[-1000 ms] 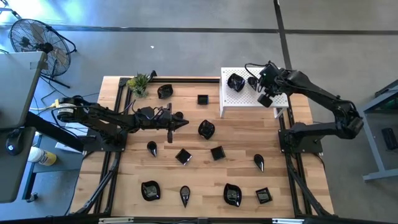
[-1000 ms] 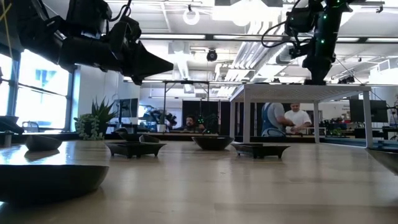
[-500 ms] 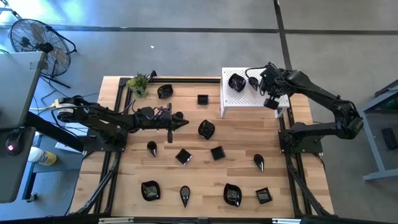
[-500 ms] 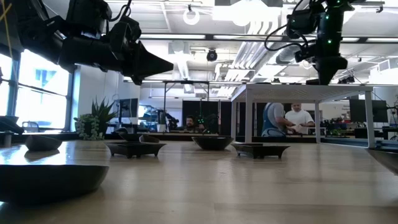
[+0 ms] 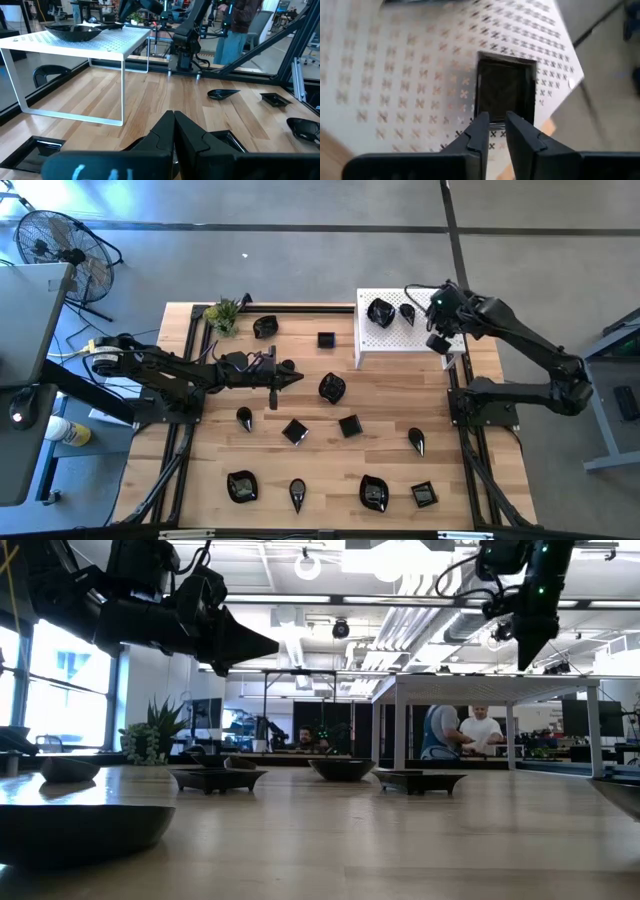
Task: Pick & Place Mini shaped plates
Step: Put the black square plate on the shelf
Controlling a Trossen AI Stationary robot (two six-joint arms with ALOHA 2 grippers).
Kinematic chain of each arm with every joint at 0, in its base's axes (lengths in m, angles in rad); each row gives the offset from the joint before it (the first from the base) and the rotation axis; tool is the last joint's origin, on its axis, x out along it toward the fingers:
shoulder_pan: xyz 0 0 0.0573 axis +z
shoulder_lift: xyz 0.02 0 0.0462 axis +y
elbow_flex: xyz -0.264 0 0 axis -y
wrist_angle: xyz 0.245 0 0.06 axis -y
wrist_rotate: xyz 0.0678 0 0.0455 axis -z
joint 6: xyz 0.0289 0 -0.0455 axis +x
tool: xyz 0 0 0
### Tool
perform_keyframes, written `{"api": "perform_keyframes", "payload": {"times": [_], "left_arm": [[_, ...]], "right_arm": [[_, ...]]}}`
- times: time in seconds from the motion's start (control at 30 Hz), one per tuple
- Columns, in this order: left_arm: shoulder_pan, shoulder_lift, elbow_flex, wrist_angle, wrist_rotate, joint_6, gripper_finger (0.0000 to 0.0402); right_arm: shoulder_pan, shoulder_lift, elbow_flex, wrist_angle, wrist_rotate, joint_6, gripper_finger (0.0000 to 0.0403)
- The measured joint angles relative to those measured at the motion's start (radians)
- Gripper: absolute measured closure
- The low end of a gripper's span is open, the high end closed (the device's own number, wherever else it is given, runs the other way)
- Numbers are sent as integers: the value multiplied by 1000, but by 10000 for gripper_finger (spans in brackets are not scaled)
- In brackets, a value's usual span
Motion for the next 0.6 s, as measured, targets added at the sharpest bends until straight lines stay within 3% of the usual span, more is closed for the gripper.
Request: {"api": "perform_keyframes", "payload": {"times": [0.13, 0.23, 0.33, 0.6], "left_arm": [[0, 0, 1, 2, 0, 0, 401], [0, 0, 2, 8, 0, 0, 401], [0, 0, 2, 8, 0, -3, 401], [0, 0, 2, 8, 2, -8, 401]], "right_arm": [[0, -4, 0, 37, -43, 265, 345], [-4, 22, 0, 88, -52, 372, 367], [-32, 72, 0, 101, -67, 421, 396], [-82, 161, 0, 148, -25, 477, 400]]}}
